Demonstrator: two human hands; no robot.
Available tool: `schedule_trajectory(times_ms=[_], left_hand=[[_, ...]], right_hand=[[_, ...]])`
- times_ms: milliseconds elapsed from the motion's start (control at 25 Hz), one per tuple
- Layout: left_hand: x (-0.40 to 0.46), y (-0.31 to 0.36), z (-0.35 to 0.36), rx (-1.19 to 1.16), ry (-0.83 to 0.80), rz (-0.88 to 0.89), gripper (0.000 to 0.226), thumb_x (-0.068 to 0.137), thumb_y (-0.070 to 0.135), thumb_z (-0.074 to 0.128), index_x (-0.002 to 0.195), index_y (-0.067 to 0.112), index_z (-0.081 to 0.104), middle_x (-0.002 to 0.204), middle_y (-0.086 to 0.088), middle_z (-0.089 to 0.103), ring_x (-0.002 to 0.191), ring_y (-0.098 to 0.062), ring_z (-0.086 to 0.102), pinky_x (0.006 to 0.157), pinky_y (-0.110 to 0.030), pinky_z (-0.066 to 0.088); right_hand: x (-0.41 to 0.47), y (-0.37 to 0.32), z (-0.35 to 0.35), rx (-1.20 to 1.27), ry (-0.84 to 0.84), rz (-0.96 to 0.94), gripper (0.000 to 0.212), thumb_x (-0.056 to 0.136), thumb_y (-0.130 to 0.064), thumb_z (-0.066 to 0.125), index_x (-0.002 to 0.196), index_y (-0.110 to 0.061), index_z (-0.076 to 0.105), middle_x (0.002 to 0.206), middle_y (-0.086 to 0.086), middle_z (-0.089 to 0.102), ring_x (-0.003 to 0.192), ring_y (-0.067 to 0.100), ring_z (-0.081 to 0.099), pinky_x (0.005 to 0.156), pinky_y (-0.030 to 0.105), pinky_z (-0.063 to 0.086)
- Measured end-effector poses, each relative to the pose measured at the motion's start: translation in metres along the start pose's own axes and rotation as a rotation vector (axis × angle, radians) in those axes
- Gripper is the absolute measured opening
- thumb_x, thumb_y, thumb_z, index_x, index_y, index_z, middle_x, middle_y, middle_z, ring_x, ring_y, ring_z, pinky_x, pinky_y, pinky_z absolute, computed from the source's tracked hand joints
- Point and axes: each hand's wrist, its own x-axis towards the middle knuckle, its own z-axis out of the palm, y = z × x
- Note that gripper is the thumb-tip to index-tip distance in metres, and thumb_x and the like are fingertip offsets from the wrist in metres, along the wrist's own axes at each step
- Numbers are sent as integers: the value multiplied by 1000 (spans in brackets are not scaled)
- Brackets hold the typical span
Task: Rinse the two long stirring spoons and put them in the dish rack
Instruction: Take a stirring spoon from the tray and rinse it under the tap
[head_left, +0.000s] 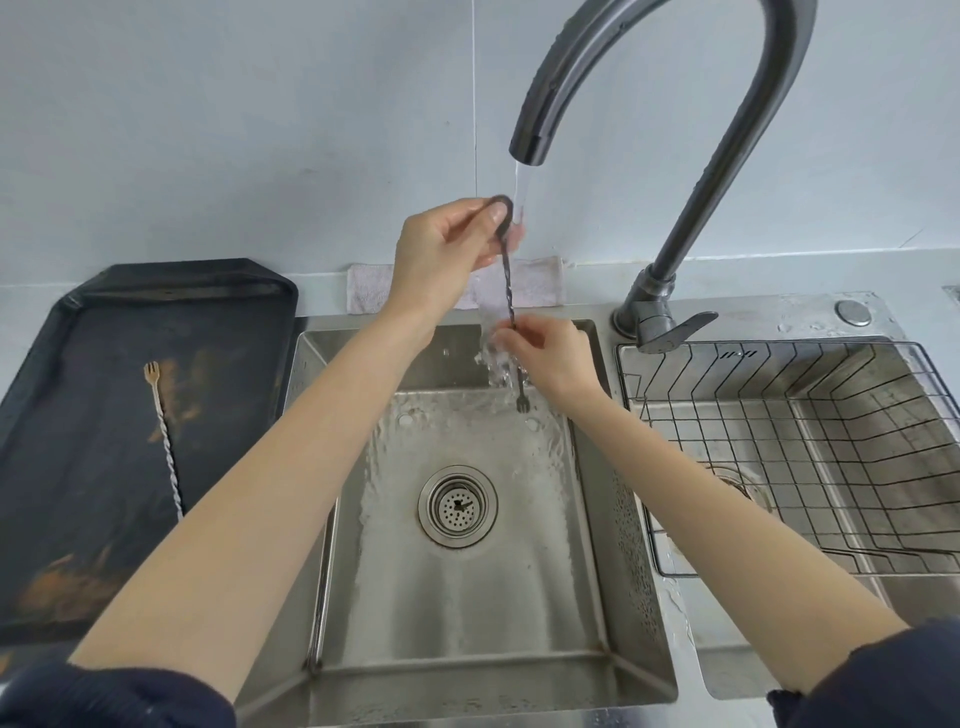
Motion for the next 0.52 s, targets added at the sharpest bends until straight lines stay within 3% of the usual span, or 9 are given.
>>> schedule_trajectory(times_ms=[160, 240, 400, 520], left_hand=[[5, 1, -8, -169, 88, -78, 17, 95, 10, 45, 98, 15, 61, 81, 3, 69, 70, -1, 70, 68, -11, 55], [7, 0, -14, -284, 140, -128, 19, 96, 8, 42, 94, 15, 59, 84, 1, 69, 71, -2, 71, 70, -13, 57], [12, -3, -34, -536, 243, -195, 24, 98, 8, 40, 84, 16, 58, 80, 1, 69, 65, -3, 71, 66, -14, 58], [17, -8, -57, -640, 351, -242, 24, 97, 8, 40, 82, 15, 57, 69, 6, 73, 63, -3, 71, 61, -14, 58]], right_hand=[[-2, 8, -2, -25, -11, 18, 22, 91, -23, 57, 104, -14, 71, 94, 10, 75, 57, 4, 51, 56, 14, 41], [0, 6, -7, -9, 33, 7, 22, 91, -23, 57, 105, -13, 71, 97, 9, 76, 75, 10, 60, 73, 25, 50], [7, -5, -14, -8, 75, -54, 22, 93, -26, 54, 99, -12, 70, 92, 10, 76, 81, 21, 66, 64, 19, 43], [12, -11, -15, -52, 77, -90, 22, 93, -23, 54, 104, -12, 70, 96, 10, 76, 89, 22, 69, 78, 26, 51]])
